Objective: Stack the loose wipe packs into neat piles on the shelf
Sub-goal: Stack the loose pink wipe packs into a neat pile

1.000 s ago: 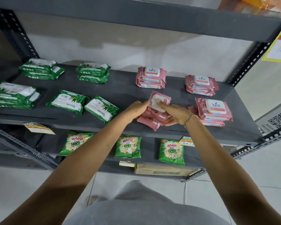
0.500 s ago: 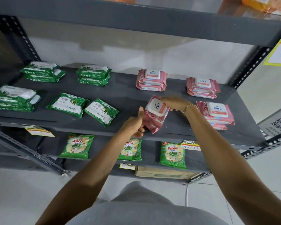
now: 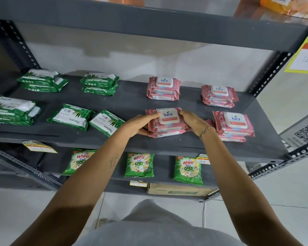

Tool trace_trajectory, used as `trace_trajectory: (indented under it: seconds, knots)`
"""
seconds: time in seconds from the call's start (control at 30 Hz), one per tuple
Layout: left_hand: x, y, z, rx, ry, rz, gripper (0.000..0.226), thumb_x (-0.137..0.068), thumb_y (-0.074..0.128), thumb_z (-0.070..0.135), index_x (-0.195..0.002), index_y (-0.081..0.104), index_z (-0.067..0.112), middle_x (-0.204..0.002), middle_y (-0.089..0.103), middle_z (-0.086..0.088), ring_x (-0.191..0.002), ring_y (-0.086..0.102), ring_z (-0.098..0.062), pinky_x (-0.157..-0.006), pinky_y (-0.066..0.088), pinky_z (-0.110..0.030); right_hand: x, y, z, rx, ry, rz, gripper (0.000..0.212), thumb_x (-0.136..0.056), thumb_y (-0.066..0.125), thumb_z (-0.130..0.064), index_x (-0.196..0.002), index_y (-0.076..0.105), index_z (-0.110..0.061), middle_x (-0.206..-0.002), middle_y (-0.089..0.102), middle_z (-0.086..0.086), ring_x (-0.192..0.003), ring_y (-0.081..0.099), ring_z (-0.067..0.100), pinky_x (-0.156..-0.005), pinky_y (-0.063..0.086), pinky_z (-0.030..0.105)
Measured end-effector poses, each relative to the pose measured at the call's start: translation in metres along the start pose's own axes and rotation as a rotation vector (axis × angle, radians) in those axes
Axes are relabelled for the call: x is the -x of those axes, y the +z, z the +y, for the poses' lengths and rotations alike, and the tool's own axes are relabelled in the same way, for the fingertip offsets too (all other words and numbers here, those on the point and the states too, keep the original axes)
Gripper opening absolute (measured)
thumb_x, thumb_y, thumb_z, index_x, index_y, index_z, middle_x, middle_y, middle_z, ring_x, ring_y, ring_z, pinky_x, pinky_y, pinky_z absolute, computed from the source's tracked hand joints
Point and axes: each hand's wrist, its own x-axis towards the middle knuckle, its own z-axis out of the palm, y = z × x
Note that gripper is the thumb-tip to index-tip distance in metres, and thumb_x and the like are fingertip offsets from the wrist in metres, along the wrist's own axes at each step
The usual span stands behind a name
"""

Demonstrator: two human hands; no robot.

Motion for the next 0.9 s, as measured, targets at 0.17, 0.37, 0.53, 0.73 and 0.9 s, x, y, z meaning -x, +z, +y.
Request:
trace_trajectory:
  seconds: [0.17,0.37,0.53,0.73,0.9]
  knots:
    - [-0.002,-0.007,-0.001,0.038,0.006,0.003,0.045,-0.081,0.067,0.049,-0.107,0.066,0.013,-0.092,0.072,-0.007,-0.081,0.068,-0.018,-0.074,0.059,-0.032,-0.002,-0.007,0.01,-0.287,0.096,-0.03,0.024,-0.092,0.052,-0.033,-0.105,0.059,-0.014,-0.099,0.065,0.008,-0.092,0.057,0.021,-0.083,0.049,0.034]
    - [-0.005,-0.02,0.0,-0.006,0.009,-0.029,0.046,-0.079,0.07,0.049,-0.108,0.065,0.014,-0.096,0.072,-0.008,-0.087,0.067,-0.019,-0.081,0.058,-0.035,0.002,-0.006,0.017,-0.442,0.116,-0.081,0.021,-0.086,0.061,-0.024,-0.103,0.059,-0.012,-0.088,0.064,0.004,-0.075,0.058,0.014,-0.058,0.045,0.023]
    - [-0.006,-0.018,-0.002,0.007,0.011,-0.016,0.046,-0.08,0.069,0.049,-0.106,0.067,0.012,-0.094,0.072,-0.009,-0.086,0.068,-0.019,-0.086,0.057,-0.037,0.003,-0.008,0.014,-0.473,0.141,-0.099,0.015,-0.085,0.065,-0.022,-0.095,0.06,-0.011,-0.086,0.066,0.004,-0.075,0.06,0.014,-0.061,0.045,0.022]
    - [-0.006,-0.016,0.0,0.007,0.017,0.022,0.049,-0.079,0.068,0.052,-0.103,0.068,0.01,-0.098,0.073,-0.011,-0.089,0.068,-0.02,-0.091,0.055,-0.04,0.006,-0.005,0.01,-0.498,0.133,-0.05,0.012,-0.084,0.066,-0.021,-0.088,0.06,-0.012,-0.085,0.066,0.005,-0.076,0.06,0.015,-0.062,0.045,0.022]
    - [0.0,-0.014,0.003,-0.195,0.048,0.085,0.062,-0.078,0.061,0.064,-0.098,0.067,0.005,-0.099,0.073,-0.012,-0.087,0.068,-0.019,-0.085,0.056,-0.036,0.015,-0.006,0.006,-0.4,0.092,0.014,0.015,-0.083,0.067,-0.026,-0.085,0.061,-0.012,-0.09,0.069,0.008,-0.081,0.064,0.019,-0.067,0.049,0.024]
